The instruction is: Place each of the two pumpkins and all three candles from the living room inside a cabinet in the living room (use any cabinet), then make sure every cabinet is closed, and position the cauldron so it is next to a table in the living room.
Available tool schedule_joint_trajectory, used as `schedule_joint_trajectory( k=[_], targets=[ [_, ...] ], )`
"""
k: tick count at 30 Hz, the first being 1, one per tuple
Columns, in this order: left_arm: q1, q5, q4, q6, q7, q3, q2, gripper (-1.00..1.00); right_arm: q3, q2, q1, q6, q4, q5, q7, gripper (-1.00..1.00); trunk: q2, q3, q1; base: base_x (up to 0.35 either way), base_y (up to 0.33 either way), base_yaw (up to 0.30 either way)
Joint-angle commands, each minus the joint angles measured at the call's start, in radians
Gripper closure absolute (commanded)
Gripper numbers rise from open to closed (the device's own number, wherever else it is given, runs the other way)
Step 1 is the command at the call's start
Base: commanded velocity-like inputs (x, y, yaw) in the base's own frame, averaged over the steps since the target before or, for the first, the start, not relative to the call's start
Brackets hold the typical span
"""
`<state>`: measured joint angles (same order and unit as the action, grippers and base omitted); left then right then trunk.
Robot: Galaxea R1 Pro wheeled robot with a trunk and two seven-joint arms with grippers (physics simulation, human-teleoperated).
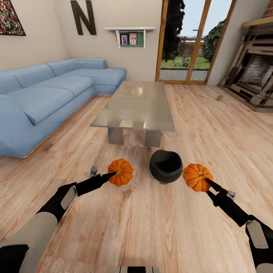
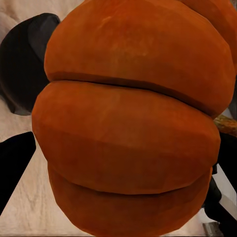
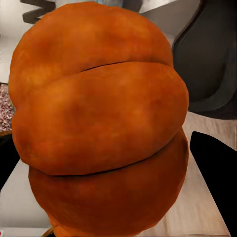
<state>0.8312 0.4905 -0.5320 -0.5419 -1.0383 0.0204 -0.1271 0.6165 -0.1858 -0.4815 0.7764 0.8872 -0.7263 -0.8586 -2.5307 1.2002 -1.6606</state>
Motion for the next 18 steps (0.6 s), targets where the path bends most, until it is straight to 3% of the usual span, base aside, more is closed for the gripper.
schedule_joint_trajectory(
  k=[1, 18],
  targets=[
    [0.000, 0.005, -0.001, -0.007, 0.001, 0.001, 0.000, 1.00, 0.002, 0.000, -0.001, 0.007, 0.000, -0.005, -0.002, 1.00, 0.000, -0.001, 0.001, -0.232, 0.000, -0.209],
    [0.000, 0.005, -0.002, -0.007, 0.002, 0.001, 0.000, 1.00, 0.003, 0.000, -0.001, 0.007, -0.001, -0.005, -0.002, 1.00, 0.000, -0.022, 0.001, -0.040, 0.000, -0.213]
  ],
)
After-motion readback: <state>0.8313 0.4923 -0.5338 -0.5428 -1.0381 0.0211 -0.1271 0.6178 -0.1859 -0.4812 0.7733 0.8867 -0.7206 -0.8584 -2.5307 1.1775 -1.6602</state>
